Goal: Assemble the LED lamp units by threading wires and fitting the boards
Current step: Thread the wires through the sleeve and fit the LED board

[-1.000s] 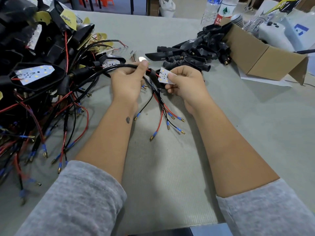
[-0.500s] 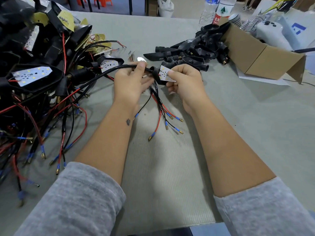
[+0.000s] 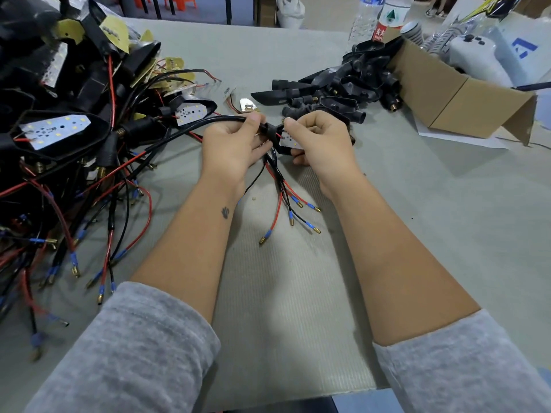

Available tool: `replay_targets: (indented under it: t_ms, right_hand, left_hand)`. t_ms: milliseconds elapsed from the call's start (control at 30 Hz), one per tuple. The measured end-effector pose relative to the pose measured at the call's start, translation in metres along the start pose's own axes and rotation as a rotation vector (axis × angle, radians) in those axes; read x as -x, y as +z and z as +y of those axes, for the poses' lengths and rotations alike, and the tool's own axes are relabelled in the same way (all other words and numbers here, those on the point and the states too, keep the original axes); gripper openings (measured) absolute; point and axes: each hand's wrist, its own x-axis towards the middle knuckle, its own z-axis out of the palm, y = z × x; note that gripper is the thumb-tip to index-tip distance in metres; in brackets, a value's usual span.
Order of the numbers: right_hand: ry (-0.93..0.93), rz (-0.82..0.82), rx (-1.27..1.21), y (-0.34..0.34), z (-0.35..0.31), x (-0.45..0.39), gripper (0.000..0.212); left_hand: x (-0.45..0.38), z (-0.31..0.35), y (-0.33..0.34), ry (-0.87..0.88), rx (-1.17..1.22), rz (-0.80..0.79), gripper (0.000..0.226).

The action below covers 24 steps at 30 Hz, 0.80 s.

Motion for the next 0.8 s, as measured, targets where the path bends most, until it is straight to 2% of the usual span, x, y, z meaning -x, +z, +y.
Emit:
replay_targets:
  t_ms: [300, 467, 567, 667, 800]
  right_hand:
    - [0.052, 0.063, 0.050, 0.0019, -0.0009, -0.0004, 0.020]
    - [-0.025, 0.152, 0.318, 0.0031, 0.0010, -0.0016, 0.029]
    - [-0.064, 0.186, 0.451, 0.0013, 0.0039, -0.0058, 0.023]
    - [-0.086, 0.151, 0.375, 0.0002, 0.0047, -0.0043, 0.016]
    - [-0.153, 0.193, 0.217, -0.0019, 0.0033, 0.0004, 0.023]
  left_hand:
    - [0.0009, 0.0001, 0.0006, 0.003, -0.054, 0.011, 0.021]
    - [0.0011, -0.0004, 0.0012, 0.024, -0.103, 0.013, 0.024]
    - [0.0023, 0.0002, 0.0018, 0.036, -0.125, 0.007, 0.026]
    - [0.0014, 0.0004, 0.0013, 0.040, -0.128, 0.016, 0.026]
    - [-0.0030, 0.0032, -0.0004, 0.005, 0.036, 0.090, 0.022]
